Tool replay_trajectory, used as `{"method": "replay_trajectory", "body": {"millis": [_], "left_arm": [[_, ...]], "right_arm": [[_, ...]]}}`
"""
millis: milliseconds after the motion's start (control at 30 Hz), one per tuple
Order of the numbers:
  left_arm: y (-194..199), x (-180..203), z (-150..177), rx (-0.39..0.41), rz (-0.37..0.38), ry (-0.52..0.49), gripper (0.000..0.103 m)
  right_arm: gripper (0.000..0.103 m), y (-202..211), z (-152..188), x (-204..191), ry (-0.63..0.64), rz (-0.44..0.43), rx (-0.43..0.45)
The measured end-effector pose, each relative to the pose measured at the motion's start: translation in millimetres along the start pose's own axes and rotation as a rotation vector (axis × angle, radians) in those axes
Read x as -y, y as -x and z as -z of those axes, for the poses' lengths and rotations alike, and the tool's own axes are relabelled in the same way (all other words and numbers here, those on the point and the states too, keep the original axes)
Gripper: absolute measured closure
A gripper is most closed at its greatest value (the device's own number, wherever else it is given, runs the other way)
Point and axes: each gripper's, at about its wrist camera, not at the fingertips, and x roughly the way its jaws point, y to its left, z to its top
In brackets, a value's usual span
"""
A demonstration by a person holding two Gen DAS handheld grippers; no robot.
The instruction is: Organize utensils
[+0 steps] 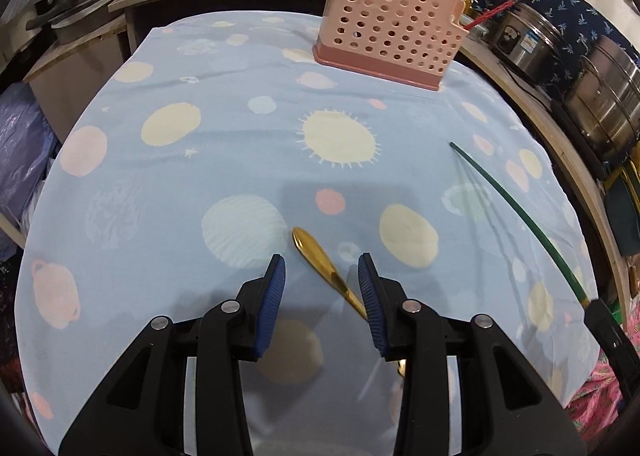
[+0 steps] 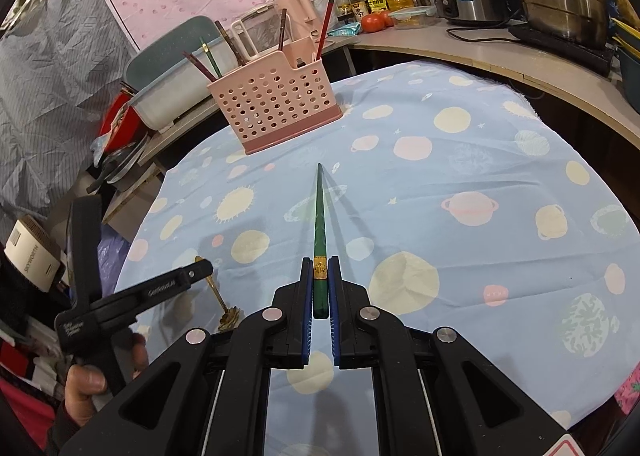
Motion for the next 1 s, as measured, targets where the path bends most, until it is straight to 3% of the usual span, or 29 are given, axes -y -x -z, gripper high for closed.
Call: {"method": "replay_trajectory", "body": {"millis": [200, 433, 733, 1000], "left_arm": [[-15, 3, -17, 0.023, -0.067, -0.03, 0.067], [4, 8, 17, 0.034, -0.117, -0.158, 0.069], [43, 1, 66, -0.003, -0.084, -0.17, 0.068], [49, -1, 72, -0.008, -0.074, -0.138, 0.069]], "right_arm": [[0.096, -5, -2, -3, 0.009, 0.003, -0.012], [0.096, -5, -2, -4, 0.009, 0.001, -0.014], [0.096, -4, -1, -7, 0.011, -0.011, -0.014], [0.096, 1, 1, -9, 0.019, -0.019, -0.006]]}}
